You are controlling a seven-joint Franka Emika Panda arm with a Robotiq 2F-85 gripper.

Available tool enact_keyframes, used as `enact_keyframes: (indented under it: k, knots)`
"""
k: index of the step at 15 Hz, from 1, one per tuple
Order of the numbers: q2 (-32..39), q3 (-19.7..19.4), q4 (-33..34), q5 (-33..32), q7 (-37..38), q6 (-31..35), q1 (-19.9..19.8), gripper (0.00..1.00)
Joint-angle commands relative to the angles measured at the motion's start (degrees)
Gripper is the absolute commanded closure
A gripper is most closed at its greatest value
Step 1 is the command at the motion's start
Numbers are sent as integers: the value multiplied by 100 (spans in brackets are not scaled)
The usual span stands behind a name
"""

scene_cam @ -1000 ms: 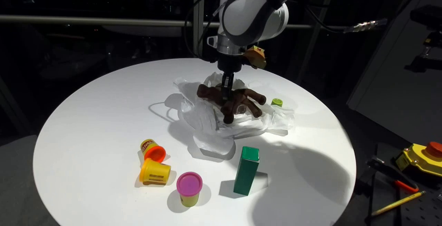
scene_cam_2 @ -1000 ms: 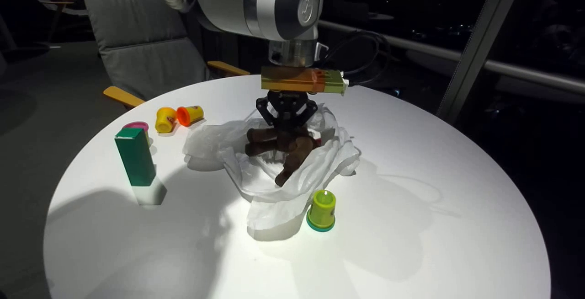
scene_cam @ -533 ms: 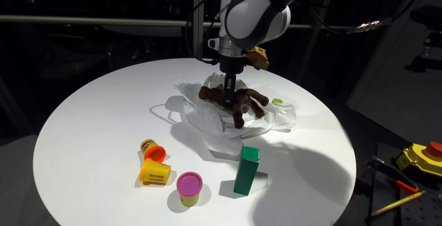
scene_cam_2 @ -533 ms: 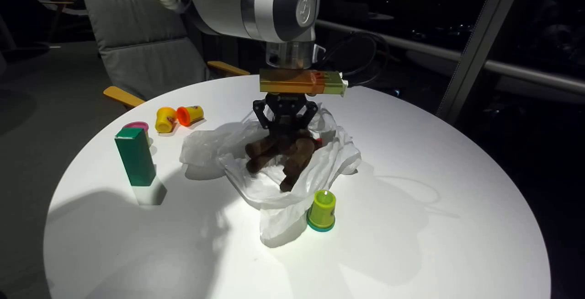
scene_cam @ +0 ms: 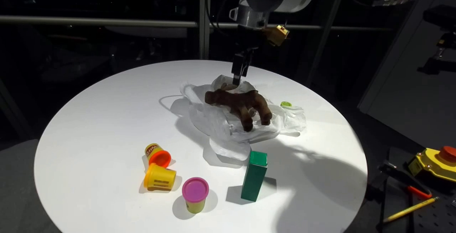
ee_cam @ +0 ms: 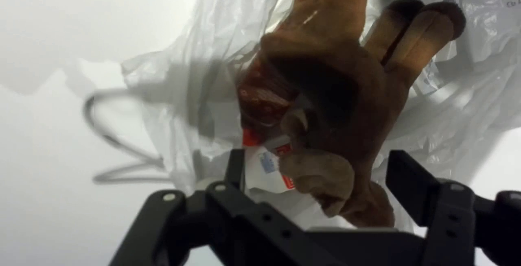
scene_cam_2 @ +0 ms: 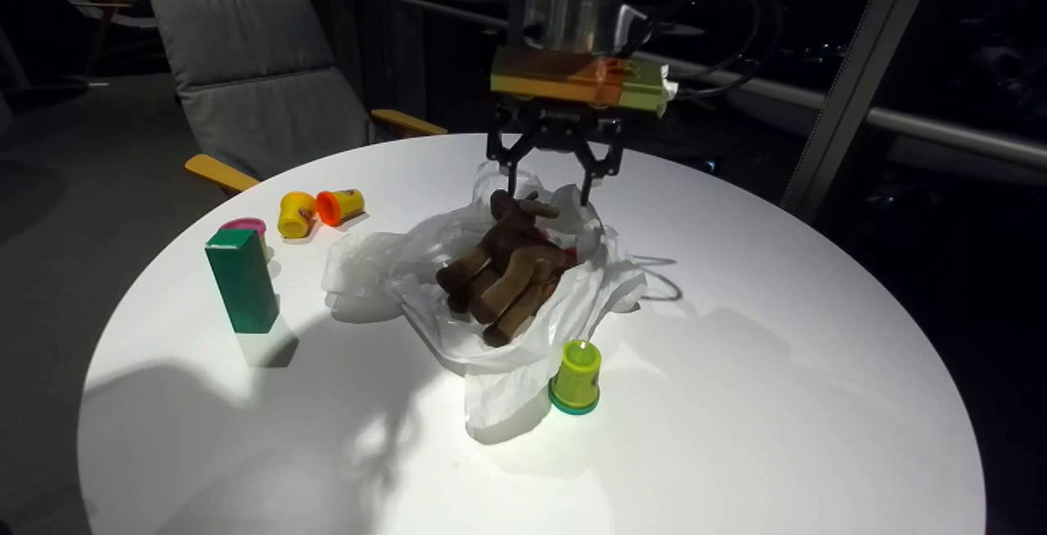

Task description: Put the objects inside the plastic

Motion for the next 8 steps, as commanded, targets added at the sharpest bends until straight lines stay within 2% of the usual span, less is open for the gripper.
enact_keyframes:
  k: [1,4,8]
  knots:
    - [-871,-82,-619,405,274,-14,-256,0]
    - [-1290,-353,-1088,448,648,110,-297,0]
    - [-1612,-887,-1962,134,1752,728,-171,0]
